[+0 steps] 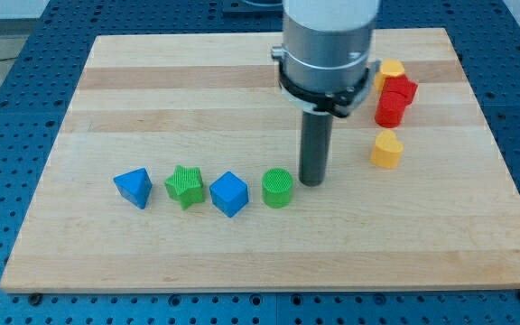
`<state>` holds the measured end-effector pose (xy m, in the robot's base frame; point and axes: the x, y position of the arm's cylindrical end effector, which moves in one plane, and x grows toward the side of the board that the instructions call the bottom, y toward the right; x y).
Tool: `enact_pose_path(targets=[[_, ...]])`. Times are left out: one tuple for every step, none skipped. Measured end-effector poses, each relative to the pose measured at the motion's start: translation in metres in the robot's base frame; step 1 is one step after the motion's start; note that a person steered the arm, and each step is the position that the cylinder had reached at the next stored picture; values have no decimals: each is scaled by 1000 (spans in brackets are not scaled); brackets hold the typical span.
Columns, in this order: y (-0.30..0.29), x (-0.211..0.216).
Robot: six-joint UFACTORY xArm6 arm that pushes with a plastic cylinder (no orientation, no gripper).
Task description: Adjust the blue cube in between the green star and green circle
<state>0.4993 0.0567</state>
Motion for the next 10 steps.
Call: enact_pose_path(targets=[[-1,51],[-50,76],[-102,77],[-133,77],[-137,69],[-137,50],[-133,47],[-123,47],[-120,47],[-120,47]])
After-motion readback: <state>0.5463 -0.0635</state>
